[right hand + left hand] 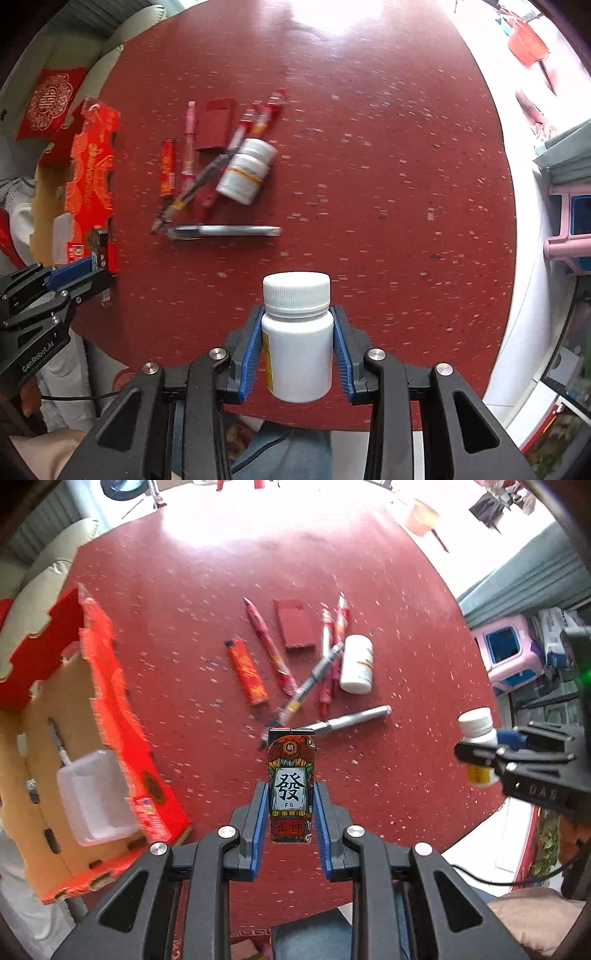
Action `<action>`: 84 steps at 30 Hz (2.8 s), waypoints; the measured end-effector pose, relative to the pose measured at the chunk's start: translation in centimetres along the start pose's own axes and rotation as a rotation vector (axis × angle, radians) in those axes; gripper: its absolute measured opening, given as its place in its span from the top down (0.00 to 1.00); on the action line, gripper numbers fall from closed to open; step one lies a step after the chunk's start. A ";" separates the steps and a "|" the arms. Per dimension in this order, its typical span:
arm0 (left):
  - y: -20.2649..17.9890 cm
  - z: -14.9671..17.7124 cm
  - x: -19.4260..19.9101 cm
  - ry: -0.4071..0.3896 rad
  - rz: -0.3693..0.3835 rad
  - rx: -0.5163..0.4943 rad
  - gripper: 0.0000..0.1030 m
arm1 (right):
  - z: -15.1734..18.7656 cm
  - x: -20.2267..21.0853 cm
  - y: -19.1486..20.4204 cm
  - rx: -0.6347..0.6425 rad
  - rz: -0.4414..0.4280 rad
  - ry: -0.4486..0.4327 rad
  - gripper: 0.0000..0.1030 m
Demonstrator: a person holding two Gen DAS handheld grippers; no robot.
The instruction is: Organize rigid objects
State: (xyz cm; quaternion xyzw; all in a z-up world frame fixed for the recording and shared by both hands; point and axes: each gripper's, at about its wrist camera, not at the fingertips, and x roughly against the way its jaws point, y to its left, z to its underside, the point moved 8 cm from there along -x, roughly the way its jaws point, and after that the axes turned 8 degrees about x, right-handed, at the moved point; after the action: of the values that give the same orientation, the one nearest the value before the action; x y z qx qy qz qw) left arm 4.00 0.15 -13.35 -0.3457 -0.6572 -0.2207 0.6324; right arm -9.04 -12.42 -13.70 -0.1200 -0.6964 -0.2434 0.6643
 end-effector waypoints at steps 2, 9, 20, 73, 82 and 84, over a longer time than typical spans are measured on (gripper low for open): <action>1.3 -0.1 1.0 -0.025 0.006 0.023 0.75 | -0.5 0.3 1.7 0.030 0.006 -0.009 0.64; 6.4 0.3 3.1 -0.079 -0.006 0.129 0.75 | -2.3 1.3 6.7 0.124 0.008 -0.033 0.64; 13.2 1.1 5.9 -0.160 -0.023 0.320 0.75 | -5.2 1.9 13.8 0.291 0.005 -0.033 0.64; 31.3 -4.3 3.8 -0.141 -0.235 0.659 0.75 | -19.0 -3.8 33.4 0.505 0.005 0.006 0.64; 31.5 -4.3 1.4 -0.086 -0.239 0.663 0.75 | -18.8 -5.9 33.0 0.493 0.025 0.056 0.64; 31.5 -4.3 0.8 -0.069 -0.243 0.659 0.68 | -18.7 -6.3 32.9 0.497 0.035 0.066 0.64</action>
State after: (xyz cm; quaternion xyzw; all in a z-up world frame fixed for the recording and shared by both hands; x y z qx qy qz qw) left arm 29.99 18.06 -16.80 -0.0496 -0.7504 -0.0586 0.6565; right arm 23.90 7.33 -13.99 0.0429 -0.7107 -0.0570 0.6999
